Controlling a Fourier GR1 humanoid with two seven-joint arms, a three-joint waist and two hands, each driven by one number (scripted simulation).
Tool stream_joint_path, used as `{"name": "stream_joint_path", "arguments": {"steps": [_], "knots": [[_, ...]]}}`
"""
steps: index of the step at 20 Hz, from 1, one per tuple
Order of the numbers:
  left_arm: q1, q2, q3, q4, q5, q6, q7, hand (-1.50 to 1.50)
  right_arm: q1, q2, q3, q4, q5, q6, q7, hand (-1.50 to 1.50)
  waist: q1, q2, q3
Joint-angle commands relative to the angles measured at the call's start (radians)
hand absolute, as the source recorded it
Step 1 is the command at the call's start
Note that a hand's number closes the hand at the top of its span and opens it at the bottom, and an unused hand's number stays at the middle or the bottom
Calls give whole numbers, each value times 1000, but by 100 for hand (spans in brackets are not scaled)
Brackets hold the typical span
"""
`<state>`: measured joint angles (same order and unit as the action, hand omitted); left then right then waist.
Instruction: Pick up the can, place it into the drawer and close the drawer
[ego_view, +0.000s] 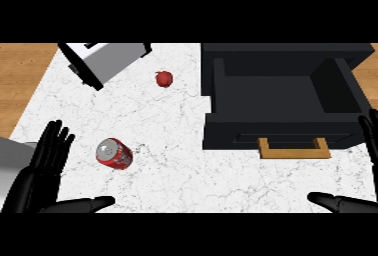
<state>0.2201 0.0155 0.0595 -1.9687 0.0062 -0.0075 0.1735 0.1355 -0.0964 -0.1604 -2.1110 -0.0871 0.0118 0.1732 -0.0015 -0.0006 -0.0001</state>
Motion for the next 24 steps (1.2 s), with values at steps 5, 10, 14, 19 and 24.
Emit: {"name": "stream_joint_path", "arguments": {"steps": [5, 10, 14, 19, 24], "knots": [[45, 0, -30, 133, -46, 28, -110, -150, 24, -39, -95, -34, -87, 57, 20, -150, 1, 0, 0], [-74, 10, 23, 357, -42, 81, -245, -150, 32, 5, -51, -79, -36, 30, 42, -150, -1, 0, 0], [-52, 10, 36, 438, -15, 95, -322, -150, -14, 4, -39, -73, -4, 12, 72, -150, 1, 1, 0], [-71, -7, 34, 574, -8, 106, -419, -150, 38, 8, -81, -108, -36, 51, 63, -150, 0, 0, 0], [-209, 12, 86, 822, -6, 105, -513, -150, 80, 13, -117, -75, -63, 104, -3, -150, -6, 1, 0]]}}
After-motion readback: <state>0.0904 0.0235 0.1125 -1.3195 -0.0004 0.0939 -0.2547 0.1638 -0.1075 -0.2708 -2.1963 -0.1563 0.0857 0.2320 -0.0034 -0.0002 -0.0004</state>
